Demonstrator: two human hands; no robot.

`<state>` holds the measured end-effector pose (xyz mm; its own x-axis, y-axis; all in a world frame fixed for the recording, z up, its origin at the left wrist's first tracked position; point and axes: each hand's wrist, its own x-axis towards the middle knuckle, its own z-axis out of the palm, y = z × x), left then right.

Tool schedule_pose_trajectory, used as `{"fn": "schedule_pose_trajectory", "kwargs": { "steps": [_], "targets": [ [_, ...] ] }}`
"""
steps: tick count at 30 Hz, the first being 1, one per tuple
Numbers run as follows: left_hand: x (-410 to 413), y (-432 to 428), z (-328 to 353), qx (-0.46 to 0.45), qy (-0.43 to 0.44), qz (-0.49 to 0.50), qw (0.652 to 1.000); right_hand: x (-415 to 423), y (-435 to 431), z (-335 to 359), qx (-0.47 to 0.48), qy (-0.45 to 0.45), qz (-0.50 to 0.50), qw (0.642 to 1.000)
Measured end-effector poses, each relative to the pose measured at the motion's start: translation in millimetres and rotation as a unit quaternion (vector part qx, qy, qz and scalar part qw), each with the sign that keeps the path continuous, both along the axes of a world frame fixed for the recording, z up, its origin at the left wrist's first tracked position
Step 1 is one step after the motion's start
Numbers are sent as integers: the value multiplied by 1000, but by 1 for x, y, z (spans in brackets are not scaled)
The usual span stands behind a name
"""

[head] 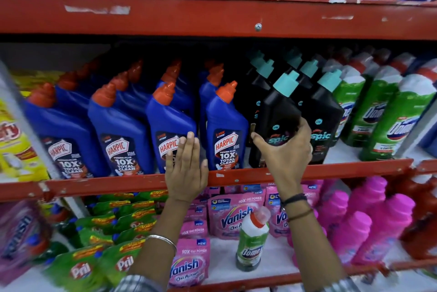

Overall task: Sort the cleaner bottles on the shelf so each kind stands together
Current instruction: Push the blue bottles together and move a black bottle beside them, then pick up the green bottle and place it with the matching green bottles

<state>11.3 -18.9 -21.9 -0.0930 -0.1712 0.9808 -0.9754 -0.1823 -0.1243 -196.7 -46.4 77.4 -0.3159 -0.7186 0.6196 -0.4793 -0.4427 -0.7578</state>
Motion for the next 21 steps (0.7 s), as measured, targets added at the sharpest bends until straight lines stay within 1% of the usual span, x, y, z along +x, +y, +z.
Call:
{"fn": "schedule_pose_trajectory", "kwargs": {
  "steps": [5, 10, 15, 17, 21],
  "targets": [
    [2, -2, 0, -4, -1, -8, 1000, 7, -6, -6, 16, 26, -23, 999],
    [1, -2, -1, -5, 5, -10, 1000, 12, -7, -5, 31, 76, -57, 995],
    [1, -1, -1, -2, 4, -9, 1000, 13, -6, -8, 52, 107, -54, 991],
    [1, -1, -1, -6, 2, -6, 1000, 9, -2, -15, 46, 88, -38, 994],
    [1, -2, 1, -6, 2, -4, 1000, -6, 18, -50, -20, 6, 8, 1000]
  ]
}}
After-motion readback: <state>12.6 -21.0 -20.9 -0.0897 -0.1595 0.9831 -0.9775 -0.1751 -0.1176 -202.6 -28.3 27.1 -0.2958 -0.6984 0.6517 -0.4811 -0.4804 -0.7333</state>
